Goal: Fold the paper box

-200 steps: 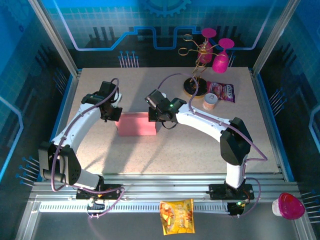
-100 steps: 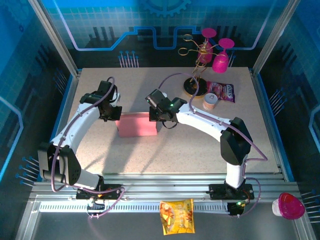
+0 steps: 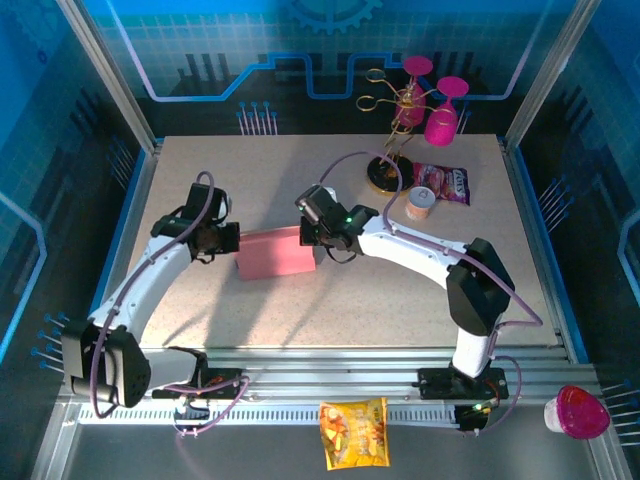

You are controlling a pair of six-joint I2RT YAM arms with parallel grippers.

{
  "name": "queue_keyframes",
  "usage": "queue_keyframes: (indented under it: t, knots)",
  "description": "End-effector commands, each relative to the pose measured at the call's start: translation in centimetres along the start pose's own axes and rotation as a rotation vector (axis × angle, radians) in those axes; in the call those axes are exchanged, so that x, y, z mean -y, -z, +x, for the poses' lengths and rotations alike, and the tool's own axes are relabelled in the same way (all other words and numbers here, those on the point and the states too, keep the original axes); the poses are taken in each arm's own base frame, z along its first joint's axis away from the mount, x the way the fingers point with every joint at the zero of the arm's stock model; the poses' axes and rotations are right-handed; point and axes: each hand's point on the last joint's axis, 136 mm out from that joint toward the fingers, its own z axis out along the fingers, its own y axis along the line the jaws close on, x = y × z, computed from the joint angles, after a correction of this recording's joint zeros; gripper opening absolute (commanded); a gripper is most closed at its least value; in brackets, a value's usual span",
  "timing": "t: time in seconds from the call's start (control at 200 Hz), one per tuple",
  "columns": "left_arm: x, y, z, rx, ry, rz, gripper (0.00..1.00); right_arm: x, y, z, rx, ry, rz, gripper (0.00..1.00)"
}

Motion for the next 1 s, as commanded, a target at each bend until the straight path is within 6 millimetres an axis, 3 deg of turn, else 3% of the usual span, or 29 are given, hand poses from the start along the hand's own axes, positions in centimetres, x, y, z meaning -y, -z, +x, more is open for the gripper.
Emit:
queue_keyframes:
  t: [0.0,0.135,0.215,0.4,0.49,0.62,0.79,0.991]
  knots:
    - [0.7,0.3,1.3,-0.027,0.07,0.055,0.14,2.2,-1.2,3.9,-0.101,0.062,0.078,0.0]
    - [0.7,2.3,0.9,0.005,0.168,0.075,0.37,2.6,-1.2,4.4,-0.104,0.069,0.084,0.0]
    - [1.3,3.4,0.8,0.016,0.252,0.135,0.46,2.6,-1.2,4.5,-0.103,0.069,0.084,0.0]
    - [1.9,5.0,1.1,-0.024,0.467,0.23,0.51,2.8,-1.2,4.6,-0.107,0.07,0.087,0.0]
    - [0.9,5.4,0.6,-0.029,0.609,0.231,0.54,2.8,-1.1,4.6,-0.106,0.069,0.086,0.0]
    - [-0.4,4.9,-0.8,-0.053,0.872,0.242,0.6,2.8,-1.0,4.7,-0.105,0.07,0.084,0.0]
    - [0.3,3.0,-2.8,-0.125,1.106,0.307,0.63,2.7,-0.9,4.7,-0.105,0.069,0.085,0.0]
    - [0.9,0.8,-2.0,-0.217,1.277,0.339,0.64,2.7,-0.9,4.6,-0.101,0.067,0.085,0.0]
